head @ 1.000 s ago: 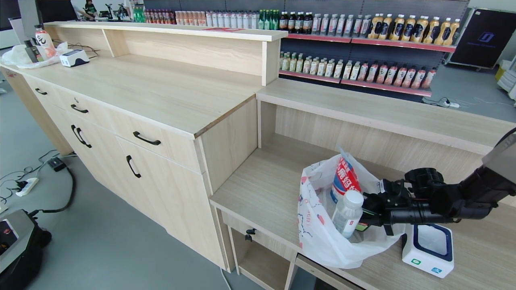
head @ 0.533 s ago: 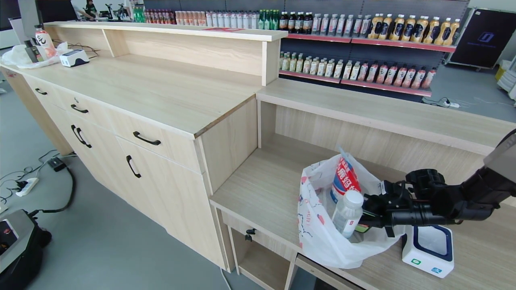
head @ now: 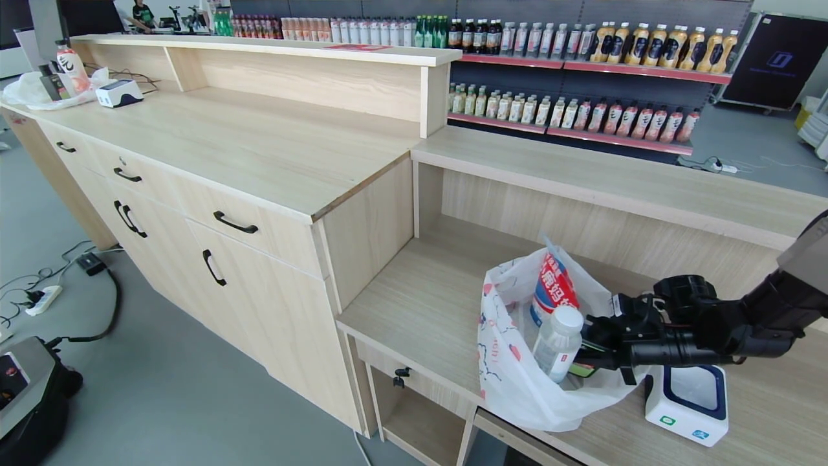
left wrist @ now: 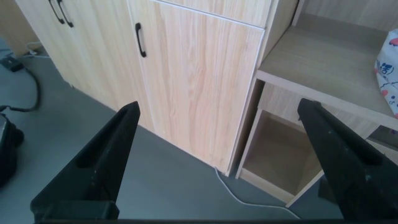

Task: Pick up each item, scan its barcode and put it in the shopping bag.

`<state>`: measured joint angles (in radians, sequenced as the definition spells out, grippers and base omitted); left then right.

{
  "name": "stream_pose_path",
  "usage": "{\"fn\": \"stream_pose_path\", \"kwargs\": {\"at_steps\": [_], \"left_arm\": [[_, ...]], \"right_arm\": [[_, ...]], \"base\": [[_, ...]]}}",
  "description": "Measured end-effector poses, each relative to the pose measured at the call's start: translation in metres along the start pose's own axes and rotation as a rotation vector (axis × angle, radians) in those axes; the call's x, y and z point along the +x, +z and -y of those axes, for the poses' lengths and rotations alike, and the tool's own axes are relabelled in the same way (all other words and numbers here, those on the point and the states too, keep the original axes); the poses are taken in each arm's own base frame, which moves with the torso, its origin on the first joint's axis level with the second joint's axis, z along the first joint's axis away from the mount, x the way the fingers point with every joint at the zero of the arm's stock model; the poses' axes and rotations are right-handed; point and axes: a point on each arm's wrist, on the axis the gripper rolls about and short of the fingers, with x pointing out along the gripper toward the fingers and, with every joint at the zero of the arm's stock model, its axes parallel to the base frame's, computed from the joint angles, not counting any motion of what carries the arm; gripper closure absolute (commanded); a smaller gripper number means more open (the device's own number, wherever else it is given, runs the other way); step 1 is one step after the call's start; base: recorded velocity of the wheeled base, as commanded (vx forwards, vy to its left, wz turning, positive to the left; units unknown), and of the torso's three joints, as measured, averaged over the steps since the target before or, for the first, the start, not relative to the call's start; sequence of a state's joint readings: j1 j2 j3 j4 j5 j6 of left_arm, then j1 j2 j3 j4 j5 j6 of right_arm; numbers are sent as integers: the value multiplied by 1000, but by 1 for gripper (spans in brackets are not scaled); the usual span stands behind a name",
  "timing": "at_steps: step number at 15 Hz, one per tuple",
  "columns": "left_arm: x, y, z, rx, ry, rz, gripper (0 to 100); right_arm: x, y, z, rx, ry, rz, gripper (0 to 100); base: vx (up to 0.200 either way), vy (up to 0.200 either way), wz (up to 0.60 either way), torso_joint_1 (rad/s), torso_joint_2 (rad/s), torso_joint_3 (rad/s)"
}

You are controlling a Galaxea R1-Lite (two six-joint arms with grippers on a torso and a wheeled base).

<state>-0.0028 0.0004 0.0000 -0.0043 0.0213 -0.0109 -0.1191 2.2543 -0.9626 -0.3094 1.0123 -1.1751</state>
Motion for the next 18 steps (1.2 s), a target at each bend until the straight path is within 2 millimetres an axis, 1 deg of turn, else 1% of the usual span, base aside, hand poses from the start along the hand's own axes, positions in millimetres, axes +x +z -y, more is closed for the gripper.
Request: {"fn": "stream_pose_path", "kwargs": {"at_steps": [3,4,10,12,15,18], "left_arm": [[0,0,0,0,0,0,0],[0,0,0,0,-1,0,0],[0,0,0,0,0,0,0],[0,0,0,0,0,0,0],[0,0,0,0,-1,0,0],[0,0,0,0,0,0,0]], "right_arm": [[0,0,0,3,0,0,100],[-1,-1,0,3,-1,0,0],[-1,0,-1,9,1,1,0],[-4,3,0,7,-6,3,0],[-15,15,-3,-6,-21,9,0],[-38,40,-13,-28,-63,14,0]], "base": [[0,0,0,0,0,0],[0,0,0,0,0,0],[0,0,0,0,0,0],[0,0,0,0,0,0],[0,0,0,0,0,0],[0,0,0,0,0,0]]}}
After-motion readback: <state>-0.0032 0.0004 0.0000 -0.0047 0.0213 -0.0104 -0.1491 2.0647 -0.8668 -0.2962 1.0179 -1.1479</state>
